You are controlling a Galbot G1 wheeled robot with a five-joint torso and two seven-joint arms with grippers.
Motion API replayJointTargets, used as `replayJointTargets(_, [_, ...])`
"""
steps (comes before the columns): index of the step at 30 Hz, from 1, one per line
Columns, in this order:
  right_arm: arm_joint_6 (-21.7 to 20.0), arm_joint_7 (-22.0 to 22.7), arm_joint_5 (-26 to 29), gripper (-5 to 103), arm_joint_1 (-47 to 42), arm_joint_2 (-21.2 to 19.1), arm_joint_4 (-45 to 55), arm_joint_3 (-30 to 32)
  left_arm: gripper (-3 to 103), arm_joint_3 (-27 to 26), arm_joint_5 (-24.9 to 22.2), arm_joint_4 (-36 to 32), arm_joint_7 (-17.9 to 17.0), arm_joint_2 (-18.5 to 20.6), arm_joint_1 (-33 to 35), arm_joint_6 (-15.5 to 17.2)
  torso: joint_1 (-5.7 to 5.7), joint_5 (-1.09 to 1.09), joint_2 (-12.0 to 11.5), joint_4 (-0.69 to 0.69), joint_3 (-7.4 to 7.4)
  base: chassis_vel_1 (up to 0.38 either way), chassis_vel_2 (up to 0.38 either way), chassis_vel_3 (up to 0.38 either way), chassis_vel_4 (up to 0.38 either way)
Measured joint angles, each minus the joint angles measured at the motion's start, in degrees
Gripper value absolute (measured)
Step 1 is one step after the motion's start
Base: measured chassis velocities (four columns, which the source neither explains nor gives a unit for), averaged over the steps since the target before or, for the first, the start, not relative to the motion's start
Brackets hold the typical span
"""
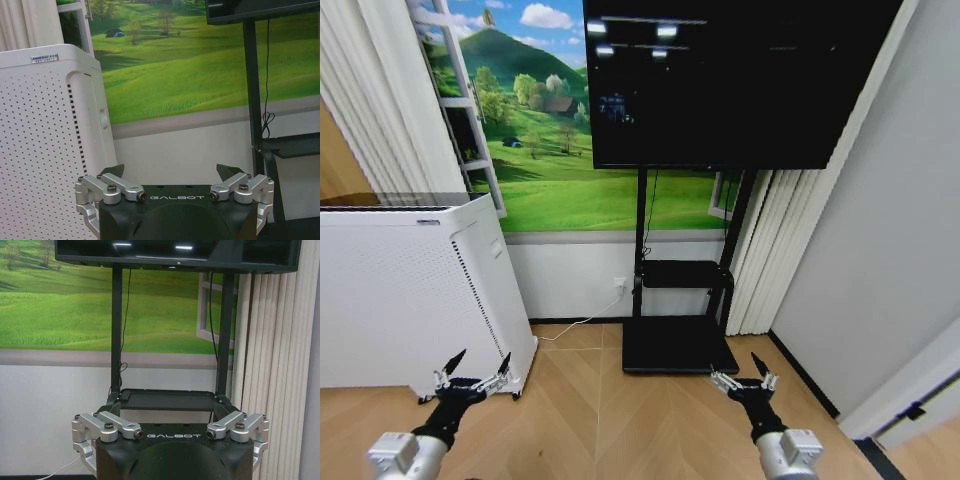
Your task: Pick up the trash bin and place the garbage on the floor into it.
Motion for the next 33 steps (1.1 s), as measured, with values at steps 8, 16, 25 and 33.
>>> replayJointTargets(8, [0.0,0.0,0.0,100,0.0,0.0,0.0,0.0,100,0.0,0.0,0.0,0.0,0.0,0.0,0.0,0.87,0.0,2.06,0.0,1.19,0.0,0.0,0.0,0.0])
replayJointTargets(16, [0.0,0.0,0.0,100,0.0,0.0,0.0,0.0,100,0.0,0.0,0.0,0.0,0.0,0.0,0.0,0.96,0.0,2.35,0.0,1.39,0.0,0.0,0.0,0.0])
replayJointTargets(25, [0.0,0.0,0.0,100,0.0,0.0,0.0,0.0,100,0.0,0.0,0.0,0.0,0.0,0.0,0.0,0.89,0.0,2.13,0.0,1.28,0.0,0.0,0.0,0.0])
replayJointTargets(33, [0.0,0.0,0.0,100,0.01,0.0,0.0,0.0,100,0.0,0.0,0.0,0.0,0.0,0.0,0.0,0.8,0.01,1.93,-0.01,1.16,0.057,-0.059,-0.052,0.066])
